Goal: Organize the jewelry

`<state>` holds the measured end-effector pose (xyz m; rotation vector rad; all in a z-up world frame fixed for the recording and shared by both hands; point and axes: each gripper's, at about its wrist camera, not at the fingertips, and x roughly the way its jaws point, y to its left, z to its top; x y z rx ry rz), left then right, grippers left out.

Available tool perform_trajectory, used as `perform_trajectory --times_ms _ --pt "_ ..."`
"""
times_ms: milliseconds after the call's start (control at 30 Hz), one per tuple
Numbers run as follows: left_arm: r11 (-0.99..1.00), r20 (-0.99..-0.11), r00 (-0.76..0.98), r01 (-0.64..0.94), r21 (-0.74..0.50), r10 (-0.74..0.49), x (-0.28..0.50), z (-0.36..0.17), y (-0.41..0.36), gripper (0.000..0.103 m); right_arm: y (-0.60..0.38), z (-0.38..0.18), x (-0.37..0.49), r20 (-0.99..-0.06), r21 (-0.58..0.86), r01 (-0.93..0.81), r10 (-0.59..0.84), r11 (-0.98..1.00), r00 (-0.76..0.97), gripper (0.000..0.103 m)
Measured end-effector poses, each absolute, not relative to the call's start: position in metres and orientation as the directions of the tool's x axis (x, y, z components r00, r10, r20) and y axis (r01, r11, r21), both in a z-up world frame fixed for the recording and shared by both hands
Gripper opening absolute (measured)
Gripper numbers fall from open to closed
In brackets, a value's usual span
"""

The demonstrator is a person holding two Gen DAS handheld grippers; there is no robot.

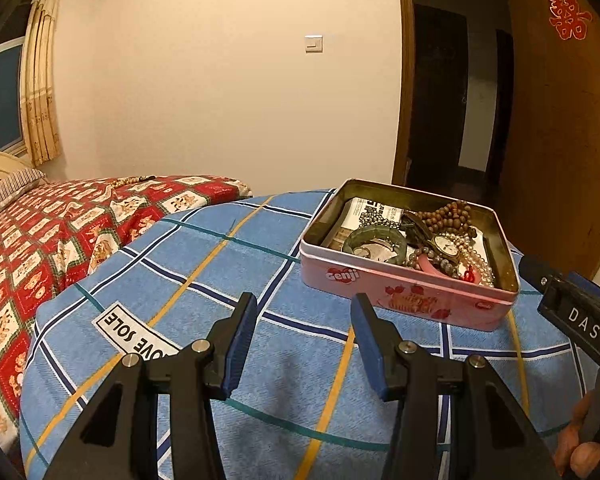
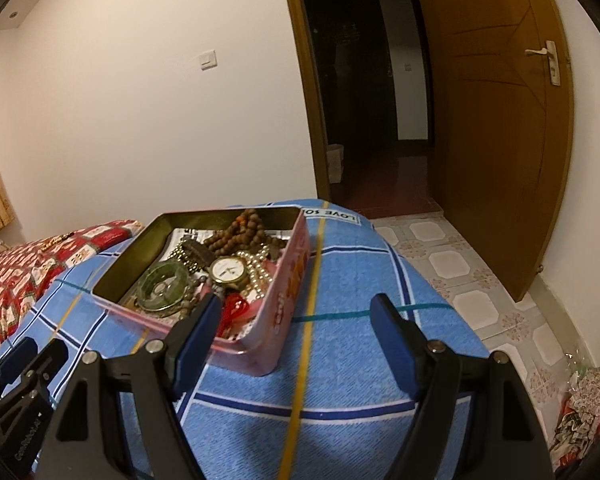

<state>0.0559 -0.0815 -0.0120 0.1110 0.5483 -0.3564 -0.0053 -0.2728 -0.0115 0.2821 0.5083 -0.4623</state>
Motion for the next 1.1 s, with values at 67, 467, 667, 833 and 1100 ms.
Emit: perform_trajectory --times_ms 67,467,667,833,1100 --pt "0.933 -0.517 0.802 0.36 0.016 -0.301 0.053 -0.011 -0.082 0.049 -0.272 -0.011 -0.007 -0.521 0.147 0.485 -0.35 0.862 0.779 0.079" --pt "0.932 -0.423 0.845 0.362 0.0 -0.328 0.044 -0.002 -0.084 0.049 -0.266 0.006 -0.035 -0.381 0.189 0.49 -0.396 0.851 0.835 0.079" --pt "0.931 -0.359 0.866 0.365 -0.02 -0.347 0.039 0.003 -0.079 0.049 -0.252 0.019 -0.052 -0.212 0.136 0.548 -0.516 0.825 0.83 0.089" --pt "0.937 -0.306 0.893 0.349 0.005 -0.331 0.032 0.006 -0.076 0.055 -0.237 0.025 -0.055 -0.118 0.079 0.544 -0.534 0.835 0.837 0.1" --pt "0.937 -0.273 0.902 0.349 0.012 -0.333 0.026 0.008 -0.076 0.067 -0.214 0.022 -0.051 -0.071 -0.028 0.505 -0.506 0.863 0.86 0.103"
